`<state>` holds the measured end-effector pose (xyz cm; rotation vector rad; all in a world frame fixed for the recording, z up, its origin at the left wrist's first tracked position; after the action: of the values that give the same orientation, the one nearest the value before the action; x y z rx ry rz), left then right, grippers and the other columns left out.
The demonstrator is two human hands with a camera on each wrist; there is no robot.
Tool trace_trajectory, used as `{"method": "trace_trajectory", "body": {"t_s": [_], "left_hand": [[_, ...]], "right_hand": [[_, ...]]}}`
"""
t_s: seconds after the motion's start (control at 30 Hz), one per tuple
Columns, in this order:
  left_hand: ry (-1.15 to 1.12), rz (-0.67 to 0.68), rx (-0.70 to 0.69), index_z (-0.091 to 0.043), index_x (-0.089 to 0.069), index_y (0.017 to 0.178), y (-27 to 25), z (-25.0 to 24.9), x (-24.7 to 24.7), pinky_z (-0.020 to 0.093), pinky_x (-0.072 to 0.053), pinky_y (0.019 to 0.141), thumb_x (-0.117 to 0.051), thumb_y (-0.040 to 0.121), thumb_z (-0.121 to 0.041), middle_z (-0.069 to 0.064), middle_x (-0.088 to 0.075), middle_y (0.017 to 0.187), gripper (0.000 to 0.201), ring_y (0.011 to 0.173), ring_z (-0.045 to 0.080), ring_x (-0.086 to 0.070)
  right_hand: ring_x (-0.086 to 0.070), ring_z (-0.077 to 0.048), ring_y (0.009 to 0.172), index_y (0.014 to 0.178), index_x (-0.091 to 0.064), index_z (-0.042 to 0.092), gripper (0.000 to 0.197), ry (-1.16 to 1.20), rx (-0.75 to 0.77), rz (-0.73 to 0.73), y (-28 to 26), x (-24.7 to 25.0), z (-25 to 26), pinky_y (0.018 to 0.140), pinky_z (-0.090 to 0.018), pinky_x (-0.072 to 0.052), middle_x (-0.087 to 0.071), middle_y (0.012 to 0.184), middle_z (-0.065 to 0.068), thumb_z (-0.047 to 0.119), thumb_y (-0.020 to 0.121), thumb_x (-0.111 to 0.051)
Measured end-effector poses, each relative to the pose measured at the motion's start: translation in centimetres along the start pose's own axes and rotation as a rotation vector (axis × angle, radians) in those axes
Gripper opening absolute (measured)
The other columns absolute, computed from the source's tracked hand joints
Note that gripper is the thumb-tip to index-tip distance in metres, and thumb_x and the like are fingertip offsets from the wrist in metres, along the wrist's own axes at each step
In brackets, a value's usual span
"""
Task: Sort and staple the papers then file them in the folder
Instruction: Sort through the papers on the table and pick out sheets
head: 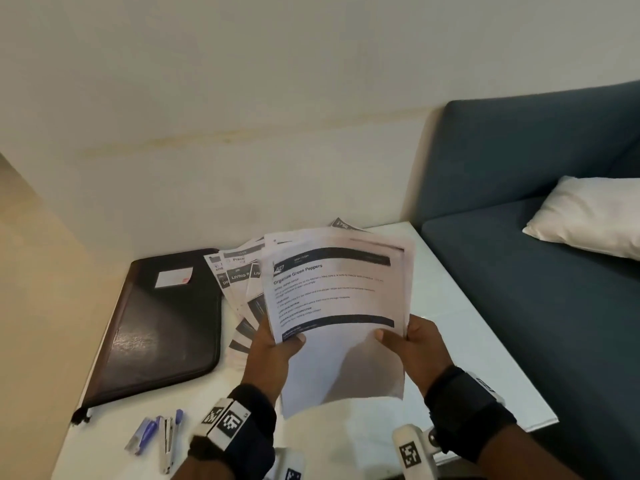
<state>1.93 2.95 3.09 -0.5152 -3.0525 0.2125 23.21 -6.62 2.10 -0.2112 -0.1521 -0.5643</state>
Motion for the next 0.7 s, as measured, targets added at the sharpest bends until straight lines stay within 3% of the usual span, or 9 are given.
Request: {"method": "trace_trajectory", "body": {"t_s": [0.13,0.23,0.37,0.47,0.57,0.6,0.7], "left_hand": [[-0.005,0.034,0.013,-0.026,-0.065,0.100,-0.1,1.2,-0.5,0.035,-0.055,0.081,-0.070,0.086,0.001,-0.007,-0.072,0.093,0.031,0.094,0.015,-0.066],[0.012,0.080,0.052,-0.023,-0.070,0.103,-0.2,2.3,-0.6,0.035,-0.056,0.084,-0.074,0.082,0.001,-0.004,-0.075,0.099,0.033,0.097,0.016,-0.068],[0.035,0.172,-0.004,-0.026,-0.069,0.111,-0.7,1.8,-1.2,0.029,-0.055,0.084,-0.072,0.083,0.002,-0.006,-0.074,0.107,0.040,0.101,0.011,-0.068],[0.005,0.151,-0.052,-0.026,-0.065,0.115,-0.7,1.6,-1.2,0.031,-0.056,0.085,-0.077,0.079,0.002,-0.005,-0.073,0.109,0.047,0.101,0.009,-0.067],[-0.034,0.102,-0.095,-0.020,-0.052,0.132,-0.5,2.2,-0.8,0.036,-0.057,0.087,-0.085,0.070,-0.014,0.001,-0.068,0.120,0.071,0.112,0.015,-0.064],[-0.047,0.103,-0.086,-0.023,-0.051,0.133,-0.5,2.4,-0.7,0.034,-0.057,0.086,-0.085,0.068,-0.018,-0.001,-0.068,0.119,0.073,0.111,0.014,-0.064],[-0.027,0.139,-0.048,-0.045,-0.064,0.111,-0.8,3.0,-1.2,0.025,-0.058,0.077,-0.077,0.069,-0.026,-0.014,-0.071,0.107,0.048,0.099,0.006,-0.066]], "right_hand": [[-0.069,-0.031,0.084,0.078,-0.074,0.016,0.011,-0.027,-0.006,-0.031,-0.1,0.1,-1.7,0.081,-0.050,-0.057,-0.074,0.084,-0.012,0.008,0.085,-0.071],[-0.069,-0.027,0.079,0.079,-0.075,0.010,0.008,-0.047,-0.039,0.008,-0.3,0.6,-3.2,0.078,-0.051,-0.056,-0.074,0.080,-0.011,0.011,0.075,-0.081],[-0.071,-0.020,0.091,0.093,-0.074,0.026,0.031,-0.013,-0.001,0.047,-0.3,1.1,-3.1,0.083,-0.048,-0.058,-0.076,0.092,-0.003,0.003,0.074,-0.080],[-0.070,-0.017,0.094,0.092,-0.074,0.035,0.033,-0.013,0.035,0.100,-0.3,1.1,-2.8,0.084,-0.045,-0.058,-0.075,0.096,0.000,0.004,0.080,-0.076],[-0.068,-0.013,0.101,0.104,-0.072,0.034,0.029,0.010,0.055,0.106,-0.5,0.9,-3.3,0.091,-0.043,-0.055,-0.074,0.104,0.003,0.011,0.085,-0.074],[-0.068,-0.012,0.103,0.106,-0.071,0.033,0.027,0.006,0.050,0.108,-0.5,0.8,-3.4,0.093,-0.042,-0.054,-0.074,0.105,0.004,0.015,0.086,-0.073],[-0.068,-0.005,0.096,0.096,-0.070,0.035,0.019,-0.017,0.048,0.093,-0.7,0.6,-3.6,0.089,-0.031,-0.055,-0.075,0.095,0.012,0.017,0.089,-0.070]]}}
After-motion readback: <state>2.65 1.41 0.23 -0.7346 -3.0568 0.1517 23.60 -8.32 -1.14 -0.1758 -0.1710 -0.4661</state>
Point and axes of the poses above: each hand's wrist, its own y-axis towards the middle knuckle, its own x-axis out of the back of the hand, z = x × y, the point moved 2 cm from there along y, towards the middle knuckle
